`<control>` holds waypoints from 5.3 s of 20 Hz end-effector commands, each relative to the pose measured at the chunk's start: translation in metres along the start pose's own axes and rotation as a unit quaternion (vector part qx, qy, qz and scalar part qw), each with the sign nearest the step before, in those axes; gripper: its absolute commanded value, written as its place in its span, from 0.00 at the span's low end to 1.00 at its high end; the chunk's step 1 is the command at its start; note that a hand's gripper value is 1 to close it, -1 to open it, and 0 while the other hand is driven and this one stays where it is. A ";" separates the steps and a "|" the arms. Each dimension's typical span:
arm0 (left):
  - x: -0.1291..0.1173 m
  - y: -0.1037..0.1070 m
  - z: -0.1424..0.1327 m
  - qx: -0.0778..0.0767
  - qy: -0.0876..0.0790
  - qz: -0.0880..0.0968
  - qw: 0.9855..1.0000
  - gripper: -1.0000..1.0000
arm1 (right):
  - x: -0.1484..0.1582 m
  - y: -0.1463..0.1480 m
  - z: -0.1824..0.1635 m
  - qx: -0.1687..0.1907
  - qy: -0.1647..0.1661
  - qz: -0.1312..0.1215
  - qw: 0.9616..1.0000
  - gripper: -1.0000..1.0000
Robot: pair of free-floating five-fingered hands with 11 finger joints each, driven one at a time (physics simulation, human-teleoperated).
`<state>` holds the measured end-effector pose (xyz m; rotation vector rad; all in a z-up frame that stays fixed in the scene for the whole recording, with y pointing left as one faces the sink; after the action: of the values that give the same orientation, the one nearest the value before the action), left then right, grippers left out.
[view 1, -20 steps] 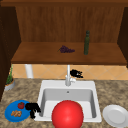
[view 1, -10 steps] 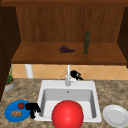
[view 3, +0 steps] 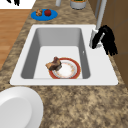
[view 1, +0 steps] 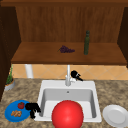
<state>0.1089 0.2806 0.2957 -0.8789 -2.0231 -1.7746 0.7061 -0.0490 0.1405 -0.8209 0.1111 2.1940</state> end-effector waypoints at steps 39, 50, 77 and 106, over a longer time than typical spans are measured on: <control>0.000 0.000 0.000 0.000 0.000 0.000 1.000 0.50 | 0.019 -0.028 0.026 0.042 0.079 -0.025 0.996 1.00; 0.000 0.000 0.000 0.000 0.000 0.000 1.000 0.50 | 0.018 -0.015 0.021 0.034 0.067 -0.040 0.996 1.00; 0.000 0.000 0.000 0.000 0.000 0.000 1.000 0.50 | 0.011 -0.011 0.025 0.017 0.031 -0.064 0.997 1.00; 0.000 0.000 0.000 0.000 0.000 0.000 1.000 0.50 | -0.032 -0.024 0.065 0.064 0.029 -0.076 0.995 0.00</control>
<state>0.1089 0.2806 0.2957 -0.8789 -2.0231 -1.7746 0.7026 -0.0315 0.1960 -0.8394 0.2223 2.0608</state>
